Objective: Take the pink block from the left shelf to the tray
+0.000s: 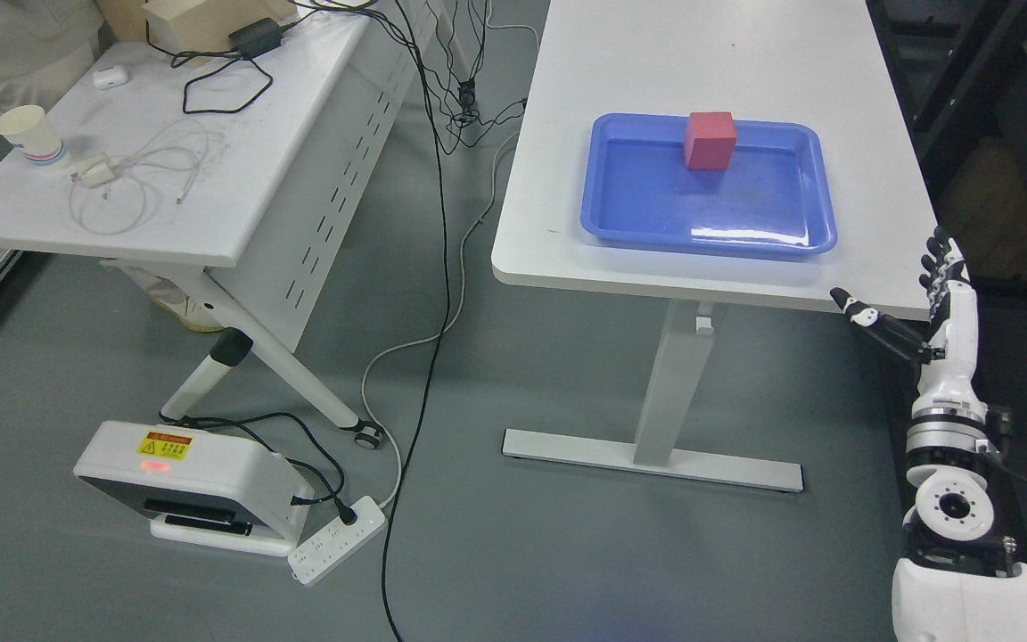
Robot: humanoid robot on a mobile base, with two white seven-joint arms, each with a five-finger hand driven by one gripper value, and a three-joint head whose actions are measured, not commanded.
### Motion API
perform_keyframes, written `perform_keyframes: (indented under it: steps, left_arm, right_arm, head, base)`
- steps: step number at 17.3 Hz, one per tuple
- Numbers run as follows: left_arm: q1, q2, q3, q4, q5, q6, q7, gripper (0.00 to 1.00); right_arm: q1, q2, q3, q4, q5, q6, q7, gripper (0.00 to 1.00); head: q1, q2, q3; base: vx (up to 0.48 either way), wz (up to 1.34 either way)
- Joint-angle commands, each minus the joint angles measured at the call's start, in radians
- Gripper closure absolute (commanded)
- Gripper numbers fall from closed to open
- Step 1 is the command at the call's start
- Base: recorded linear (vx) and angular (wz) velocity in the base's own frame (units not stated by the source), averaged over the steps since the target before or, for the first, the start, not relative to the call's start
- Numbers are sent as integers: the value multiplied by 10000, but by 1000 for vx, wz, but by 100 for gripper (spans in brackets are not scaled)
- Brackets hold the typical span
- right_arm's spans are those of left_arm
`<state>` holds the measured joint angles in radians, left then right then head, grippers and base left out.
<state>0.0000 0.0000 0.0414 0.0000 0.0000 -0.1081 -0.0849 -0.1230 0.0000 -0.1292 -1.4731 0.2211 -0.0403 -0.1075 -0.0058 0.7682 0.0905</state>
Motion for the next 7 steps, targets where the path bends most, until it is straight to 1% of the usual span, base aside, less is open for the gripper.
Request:
perform_keyframes:
  steps: [1, 7]
  left_arm:
    - [-230, 174, 0, -175, -15, -8, 6, 0]
    - [-230, 174, 0, -175, -15, -8, 6, 0]
  right_arm:
    - [-181, -174, -28, 20, -2, 4, 2, 0]
    - [-181, -174, -28, 20, -2, -11, 2, 0]
  head:
    - [0, 0, 0]
    - [0, 0, 0]
  base:
    - [-110, -129]
    - [-65, -77]
